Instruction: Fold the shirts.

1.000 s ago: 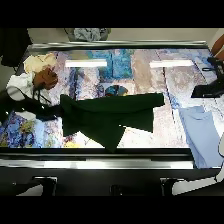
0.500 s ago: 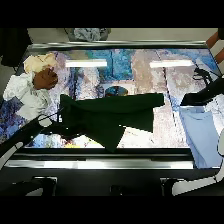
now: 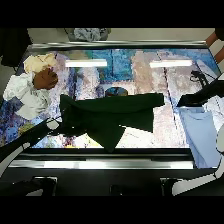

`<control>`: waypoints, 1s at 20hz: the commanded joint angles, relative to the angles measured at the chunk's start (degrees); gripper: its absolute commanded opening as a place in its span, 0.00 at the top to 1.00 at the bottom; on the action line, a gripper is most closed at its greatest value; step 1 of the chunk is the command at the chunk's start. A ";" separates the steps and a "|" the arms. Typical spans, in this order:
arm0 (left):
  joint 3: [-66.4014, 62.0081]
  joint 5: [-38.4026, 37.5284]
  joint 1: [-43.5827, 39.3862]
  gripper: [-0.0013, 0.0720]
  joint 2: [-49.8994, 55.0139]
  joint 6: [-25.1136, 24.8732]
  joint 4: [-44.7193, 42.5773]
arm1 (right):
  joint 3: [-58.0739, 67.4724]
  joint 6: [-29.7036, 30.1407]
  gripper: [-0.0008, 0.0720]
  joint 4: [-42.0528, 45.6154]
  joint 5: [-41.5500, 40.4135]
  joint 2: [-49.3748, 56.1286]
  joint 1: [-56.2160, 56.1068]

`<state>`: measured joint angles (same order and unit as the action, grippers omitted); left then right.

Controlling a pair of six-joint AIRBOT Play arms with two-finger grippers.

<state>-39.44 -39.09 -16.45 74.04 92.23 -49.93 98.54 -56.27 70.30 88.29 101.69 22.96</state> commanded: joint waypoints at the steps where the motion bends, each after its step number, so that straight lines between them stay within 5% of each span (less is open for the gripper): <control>1: -0.33 3.19 -0.44 0.95 -0.46 0.83 0.66 | 0.00 1.77 0.03 -6.23 -3.72 1.97 -0.07; 15: -0.33 2.71 -0.79 0.95 -6.03 -0.72 0.44 | 0.02 0.79 0.03 -13.66 -29.79 11.06 -6.73; 20: -0.33 2.71 -0.76 0.95 -6.38 -0.72 0.44 | 0.02 1.97 0.03 -16.33 -24.94 11.43 -6.93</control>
<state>-39.70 -36.42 -17.21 67.90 91.50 -49.50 98.56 -55.90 55.99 60.97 112.81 16.38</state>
